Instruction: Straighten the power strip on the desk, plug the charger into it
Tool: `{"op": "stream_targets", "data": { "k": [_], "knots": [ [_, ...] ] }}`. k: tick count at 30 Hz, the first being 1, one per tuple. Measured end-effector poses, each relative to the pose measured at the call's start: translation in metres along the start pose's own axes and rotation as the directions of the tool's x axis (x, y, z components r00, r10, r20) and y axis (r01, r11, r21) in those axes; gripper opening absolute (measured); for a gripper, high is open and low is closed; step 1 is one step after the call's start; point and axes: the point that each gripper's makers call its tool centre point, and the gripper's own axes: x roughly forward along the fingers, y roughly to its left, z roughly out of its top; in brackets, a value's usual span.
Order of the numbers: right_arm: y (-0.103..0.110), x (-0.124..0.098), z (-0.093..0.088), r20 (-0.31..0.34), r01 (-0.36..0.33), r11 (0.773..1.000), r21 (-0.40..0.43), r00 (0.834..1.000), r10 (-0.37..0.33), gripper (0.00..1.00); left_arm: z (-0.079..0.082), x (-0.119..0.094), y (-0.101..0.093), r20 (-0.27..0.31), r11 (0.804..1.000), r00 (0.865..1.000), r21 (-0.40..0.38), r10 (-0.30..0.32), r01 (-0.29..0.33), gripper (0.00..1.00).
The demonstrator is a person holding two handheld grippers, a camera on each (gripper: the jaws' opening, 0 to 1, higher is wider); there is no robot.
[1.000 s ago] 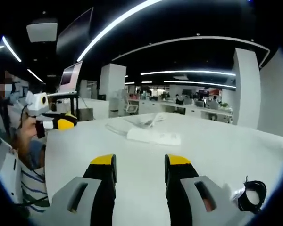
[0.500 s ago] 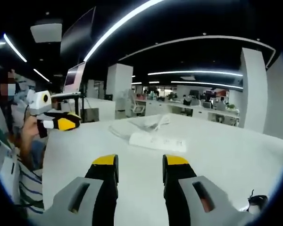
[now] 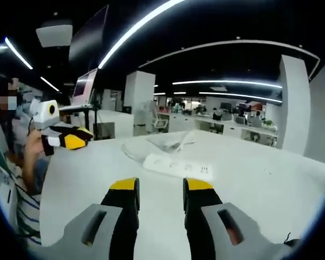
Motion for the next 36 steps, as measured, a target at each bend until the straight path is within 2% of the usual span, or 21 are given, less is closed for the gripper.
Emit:
{"op": "stream_targets", "data": {
  "k": [4, 7, 9, 16, 21, 28, 36],
  "knots": [
    [-0.003, 0.004, -0.001, -0.029, -0.013, 1.000, 0.003, 0.999, 0.014, 0.33, 0.001, 0.006, 0.002, -0.010, 1.000, 1.000, 0.003, -0.005, 0.005, 0.24],
    [-0.008, 0.007, 0.000, -0.045, -0.014, 1.000, -0.006, 0.999, 0.013, 0.33, 0.001, 0.010, 0.010, -0.030, 0.999, 0.999, 0.039, 0.029, -0.028, 0.23],
    [-0.012, 0.009, 0.001, -0.055, -0.021, 1.000, -0.007, 0.998, 0.021, 0.33, 0.002, 0.013, 0.012, -0.031, 0.999, 0.999, 0.041, 0.030, -0.029, 0.23],
    [-0.025, 0.016, 0.006, -0.068, -0.010, 1.000, -0.013, 0.998, 0.009, 0.33, 0.004, 0.024, 0.012, -0.048, 0.999, 0.999, 0.045, 0.021, -0.018, 0.23],
    [-0.026, 0.019, 0.011, -0.054, -0.041, 0.999, 0.027, 0.998, 0.042, 0.33, 0.007, 0.033, 0.014, -0.060, 0.999, 0.998, 0.054, 0.009, -0.006, 0.23],
    [-0.038, 0.030, 0.012, -0.087, -0.034, 0.999, 0.008, 0.996, 0.034, 0.33, 0.012, 0.046, 0.016, -0.076, 0.999, 0.997, 0.044, -0.018, 0.021, 0.23],
    [-0.047, 0.047, 0.017, -0.103, -0.046, 0.999, -0.013, 0.994, 0.044, 0.33, 0.010, 0.062, 0.029, -0.112, 0.998, 0.994, 0.052, -0.012, 0.018, 0.23]
  ]
}}
